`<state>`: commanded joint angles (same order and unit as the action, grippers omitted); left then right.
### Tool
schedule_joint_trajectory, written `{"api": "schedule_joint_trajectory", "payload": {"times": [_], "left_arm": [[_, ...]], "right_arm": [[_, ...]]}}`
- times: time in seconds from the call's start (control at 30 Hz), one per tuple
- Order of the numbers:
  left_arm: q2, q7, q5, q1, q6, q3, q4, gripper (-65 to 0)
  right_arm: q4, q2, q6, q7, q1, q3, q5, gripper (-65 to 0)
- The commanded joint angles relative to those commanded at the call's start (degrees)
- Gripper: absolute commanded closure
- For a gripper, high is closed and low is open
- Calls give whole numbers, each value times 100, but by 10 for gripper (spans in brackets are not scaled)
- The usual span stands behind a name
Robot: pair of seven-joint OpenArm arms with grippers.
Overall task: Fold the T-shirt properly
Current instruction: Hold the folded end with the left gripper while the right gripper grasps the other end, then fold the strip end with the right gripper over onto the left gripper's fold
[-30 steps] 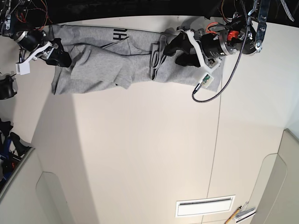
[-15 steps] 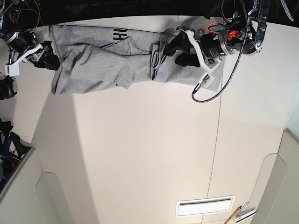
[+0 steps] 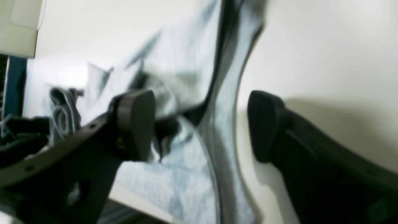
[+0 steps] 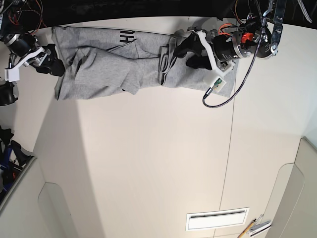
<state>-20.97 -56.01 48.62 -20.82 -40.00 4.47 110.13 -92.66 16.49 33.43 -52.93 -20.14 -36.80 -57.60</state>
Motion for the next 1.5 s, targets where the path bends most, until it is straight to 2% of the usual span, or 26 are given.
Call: {"api": "schedule_joint_trajectory", "payload": {"times": [0.23,0.4,0.57,0.8,1.0,1.23,1.3,1.33,1.43,1.5], "left_arm": [[4,9,52,7,0,2,0,-376],[2,4,44,2,0,2,0,-376],[2,7,48,4,0,2,0,-376],[2,4,46,2,0,2,0,-376],[2,7,46,2,0,2,0,-376],[4,7,48,2,0,2,0,-376],[2,4,42,2,0,2,0,-376],[2,4,44,2,0,2,0,-376],[2,4,44,2,0,2,0,-376],[2,7,48,7,0,0,2,-376]], "right_arm": [[81,-50,0,44,-4,197,149,-454],[546,-48,46,151,59,238,76,-454],[973,-59,109,9,76,435,-378,-454],[1001,-372,243,-415,109,450,-837,-454],[1001,-509,243,-433,188,487,-839,-454],[1003,-511,236,-245,251,1207,-573,-452],[1003,-511,232,-116,251,1283,-516,-390],[1001,-509,229,-87,251,1281,-514,-311],[1001,-509,236,-85,251,1274,-507,0],[970,-509,238,-85,254,1255,-382,0]]}}
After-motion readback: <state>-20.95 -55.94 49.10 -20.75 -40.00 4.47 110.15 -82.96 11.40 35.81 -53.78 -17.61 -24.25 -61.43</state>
